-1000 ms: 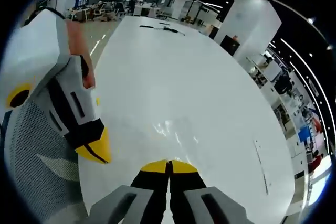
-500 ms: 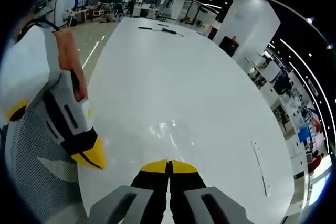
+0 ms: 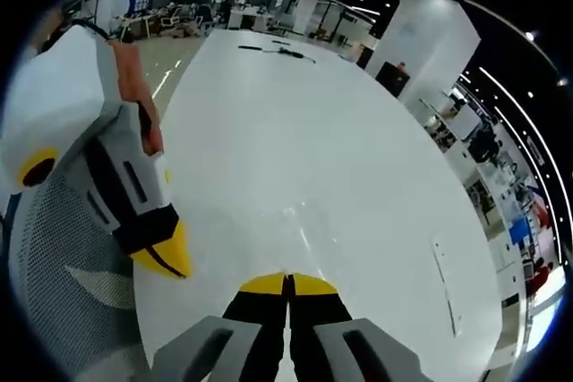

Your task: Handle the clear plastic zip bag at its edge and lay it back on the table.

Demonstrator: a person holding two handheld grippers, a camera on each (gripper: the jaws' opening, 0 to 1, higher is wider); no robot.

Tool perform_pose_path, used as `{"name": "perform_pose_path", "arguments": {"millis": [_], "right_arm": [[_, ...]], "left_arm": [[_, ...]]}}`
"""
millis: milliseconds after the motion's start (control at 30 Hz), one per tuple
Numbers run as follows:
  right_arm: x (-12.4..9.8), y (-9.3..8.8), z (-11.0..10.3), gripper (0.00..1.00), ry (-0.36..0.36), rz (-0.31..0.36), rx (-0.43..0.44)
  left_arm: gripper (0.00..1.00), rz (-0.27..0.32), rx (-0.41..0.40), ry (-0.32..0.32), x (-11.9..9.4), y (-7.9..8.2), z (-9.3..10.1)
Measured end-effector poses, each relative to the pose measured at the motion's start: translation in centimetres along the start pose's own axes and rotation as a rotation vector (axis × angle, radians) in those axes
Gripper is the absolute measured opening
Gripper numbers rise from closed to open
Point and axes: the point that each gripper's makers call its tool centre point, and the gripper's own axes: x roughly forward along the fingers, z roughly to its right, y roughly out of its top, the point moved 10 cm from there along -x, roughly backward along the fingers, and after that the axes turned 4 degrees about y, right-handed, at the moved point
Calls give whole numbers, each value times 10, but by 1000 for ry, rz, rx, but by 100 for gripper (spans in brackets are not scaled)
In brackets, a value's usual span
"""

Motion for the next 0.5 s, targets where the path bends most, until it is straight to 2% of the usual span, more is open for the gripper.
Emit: {"name": "perform_pose_path", "arguments": {"millis": [500], "right_arm": [[5, -3, -11, 0, 25, -8, -40]], "left_arm": [[0, -2, -51, 26, -2, -4, -8]]}}
